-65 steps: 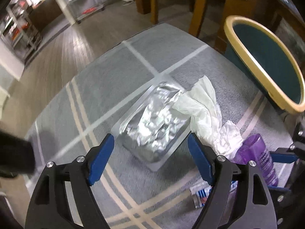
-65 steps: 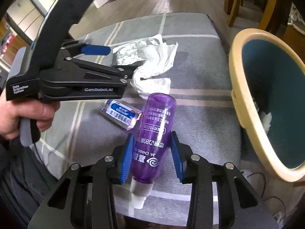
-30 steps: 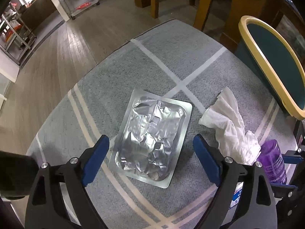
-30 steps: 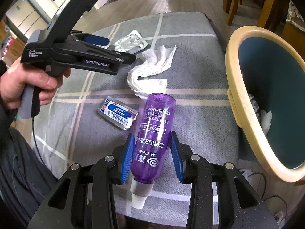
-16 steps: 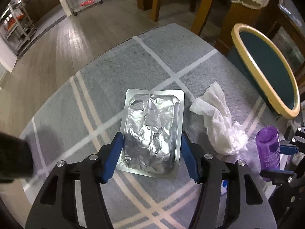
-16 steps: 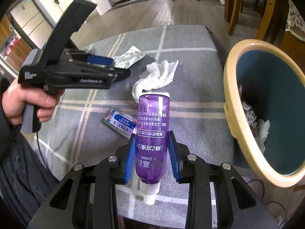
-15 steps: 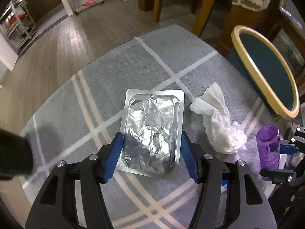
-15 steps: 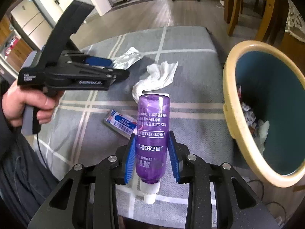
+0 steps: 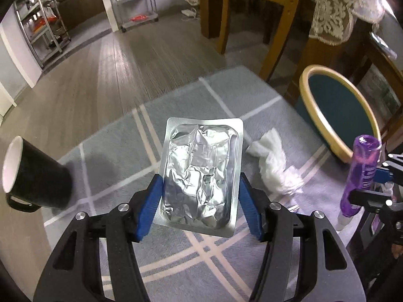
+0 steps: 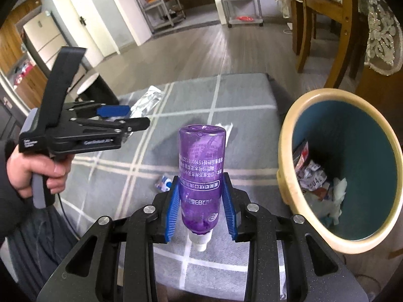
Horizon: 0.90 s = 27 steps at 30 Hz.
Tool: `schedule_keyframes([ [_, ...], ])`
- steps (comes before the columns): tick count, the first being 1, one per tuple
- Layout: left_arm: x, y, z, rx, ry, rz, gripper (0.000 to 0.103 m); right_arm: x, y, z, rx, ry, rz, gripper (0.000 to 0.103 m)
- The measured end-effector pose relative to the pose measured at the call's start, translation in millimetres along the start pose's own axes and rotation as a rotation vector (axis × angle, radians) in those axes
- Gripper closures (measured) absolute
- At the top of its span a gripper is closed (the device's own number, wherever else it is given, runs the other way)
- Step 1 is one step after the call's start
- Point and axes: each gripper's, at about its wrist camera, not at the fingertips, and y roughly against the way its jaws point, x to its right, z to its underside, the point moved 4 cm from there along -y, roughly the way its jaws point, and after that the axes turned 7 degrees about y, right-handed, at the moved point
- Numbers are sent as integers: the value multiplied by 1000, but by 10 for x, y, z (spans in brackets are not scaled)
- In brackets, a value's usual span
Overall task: Collect trash
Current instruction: 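Lift the foil tray with the left tool while the right tool carries the bottle over the bin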
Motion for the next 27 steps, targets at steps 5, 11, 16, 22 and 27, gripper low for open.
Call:
schedule_keyframes([
  [5,165,181,-47,37,-7,14,44,67,117,-49,37,-7,-1,69],
  [11,431,305,-64,61,-18,46,44,310,375,-128,110,-47,16,69],
  [16,667,356,-119,74,-31,79,44,599,523,-133,143,-106,30,69],
  [22,923,405,-220,86,-28,131,44,905,694,-157,179,-162,57,69],
  [27,1261,387,-322,89,-54,164,44,1070,833,-234,196,-169,94,69],
])
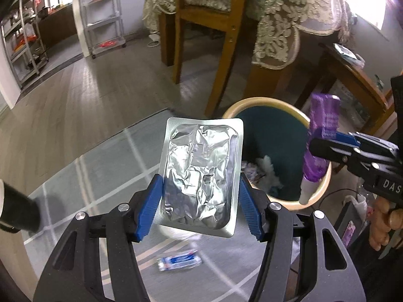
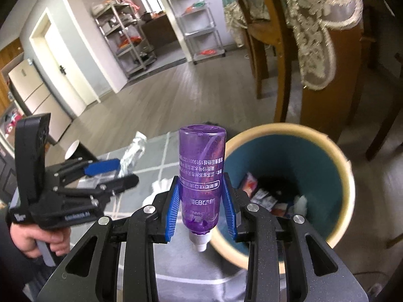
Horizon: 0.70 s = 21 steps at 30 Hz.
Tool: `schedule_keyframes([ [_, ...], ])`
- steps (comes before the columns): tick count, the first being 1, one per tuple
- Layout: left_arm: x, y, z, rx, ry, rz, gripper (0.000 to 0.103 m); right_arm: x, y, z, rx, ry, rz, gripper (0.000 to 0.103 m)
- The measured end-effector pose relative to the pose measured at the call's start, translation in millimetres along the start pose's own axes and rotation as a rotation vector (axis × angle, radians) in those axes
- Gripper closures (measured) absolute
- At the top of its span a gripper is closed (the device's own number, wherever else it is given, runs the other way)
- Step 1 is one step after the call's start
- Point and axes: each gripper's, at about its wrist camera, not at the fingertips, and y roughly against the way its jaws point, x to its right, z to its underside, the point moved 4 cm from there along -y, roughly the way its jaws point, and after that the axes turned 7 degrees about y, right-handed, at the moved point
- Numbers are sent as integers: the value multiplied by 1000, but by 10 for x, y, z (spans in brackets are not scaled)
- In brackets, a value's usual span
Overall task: Collect trash
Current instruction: 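Lift the foil tray with the left tool while the right tool carries the bottle over the bin, then open both tools to drop the bottle and foil tray into the teal bin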
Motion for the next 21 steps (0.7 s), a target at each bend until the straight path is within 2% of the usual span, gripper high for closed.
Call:
schedule_keyframes([
  [10,595,-244,-185,-18,-37,57,43,446,159,-164,28,-43,86,69],
  [16,876,-595,-162,-83,-54,70,43,814,50,-13,-3,-145,115,69],
  [21,1014,-884,-67,-147,-82,46,43,1016,-105,125,-54,-209,119,69],
])
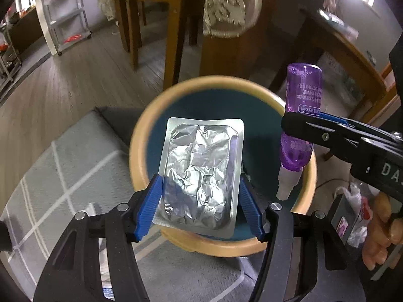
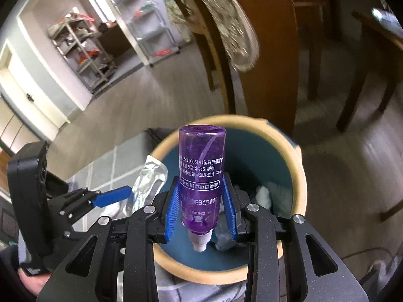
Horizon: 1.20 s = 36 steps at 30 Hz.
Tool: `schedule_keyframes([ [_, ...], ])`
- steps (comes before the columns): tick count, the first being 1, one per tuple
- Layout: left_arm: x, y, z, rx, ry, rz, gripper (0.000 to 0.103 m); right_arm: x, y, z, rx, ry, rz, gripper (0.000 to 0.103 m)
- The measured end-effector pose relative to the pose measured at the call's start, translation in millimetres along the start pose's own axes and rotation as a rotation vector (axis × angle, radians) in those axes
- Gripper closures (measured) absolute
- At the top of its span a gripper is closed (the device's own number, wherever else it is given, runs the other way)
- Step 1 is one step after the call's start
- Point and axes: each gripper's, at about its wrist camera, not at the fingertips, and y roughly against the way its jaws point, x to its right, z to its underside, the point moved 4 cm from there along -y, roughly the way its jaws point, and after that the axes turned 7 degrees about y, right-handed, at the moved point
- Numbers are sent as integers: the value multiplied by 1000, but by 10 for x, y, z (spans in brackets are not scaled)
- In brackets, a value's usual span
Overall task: Collect trash
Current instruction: 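Open both tools to drop the bottle and foil tray into the teal bin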
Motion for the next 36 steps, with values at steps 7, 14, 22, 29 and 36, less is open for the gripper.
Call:
schedule_keyframes([
  [7,3,-189,61,-45,2,-18,42,71,-185,118,-65,-32,3,69],
  [14,-119,-96,66,-18,19,-55,34,114,-211,168,-82,-72,-5,64],
  [22,-370,168,118,38,57,-70,26,50,-167,135,-63,-67,-22,62],
  [29,-785,371,272,56,122,-103,24,-75,-155,123,-56,-46,-43,61],
  [36,-1272,517,505,59,214,-140,23,-325,-167,140,-58,10,-57,56],
])
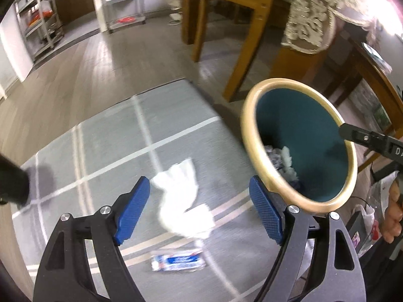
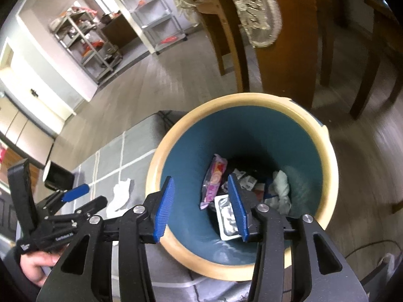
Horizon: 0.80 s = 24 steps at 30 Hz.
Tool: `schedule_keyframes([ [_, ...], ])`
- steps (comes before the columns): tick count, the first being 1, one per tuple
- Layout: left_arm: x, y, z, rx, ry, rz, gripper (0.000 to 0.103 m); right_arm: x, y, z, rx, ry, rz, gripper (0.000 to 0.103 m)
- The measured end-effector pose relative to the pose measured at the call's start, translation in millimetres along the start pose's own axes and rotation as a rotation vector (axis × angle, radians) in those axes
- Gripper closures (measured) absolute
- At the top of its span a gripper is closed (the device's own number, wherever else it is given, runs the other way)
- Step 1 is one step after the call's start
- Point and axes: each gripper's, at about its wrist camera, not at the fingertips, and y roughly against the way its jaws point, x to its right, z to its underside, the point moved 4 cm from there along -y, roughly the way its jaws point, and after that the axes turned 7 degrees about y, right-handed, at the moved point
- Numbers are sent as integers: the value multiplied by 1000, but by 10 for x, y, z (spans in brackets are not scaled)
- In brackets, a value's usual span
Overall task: Collect trash
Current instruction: 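Open both tools to drop the bottle and foil tray into the teal bin, then grasp the COLTALIN box with the left tool while the right tool grasps the white tissue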
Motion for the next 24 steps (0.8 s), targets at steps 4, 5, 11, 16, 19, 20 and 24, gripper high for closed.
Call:
schedule_keyframes([
  [4,-235,30,94,-3,36,-20,23,-138,-6,8,0,31,-9,55],
  [5,-302,38,141,-4,50,-23,23,-168,-11,8,0,39,-13,55],
  [11,-548,55,453,-24,127,-23,23,-422,-84,33,-17,108,-29,54],
  [16,-603,11,681,-45,159,-14,23,-621,-160,71,-40,161,-39,54],
  [19,-544,-2,744,-50,146,-4,23,-710,-195,99,-52,185,-40,54],
  [20,-529,-11,765,-51,139,-3,23,-730,-207,107,-56,190,-40,54],
  [24,-412,-93,796,-58,107,-1,23,-799,-245,149,-72,208,-40,54],
])
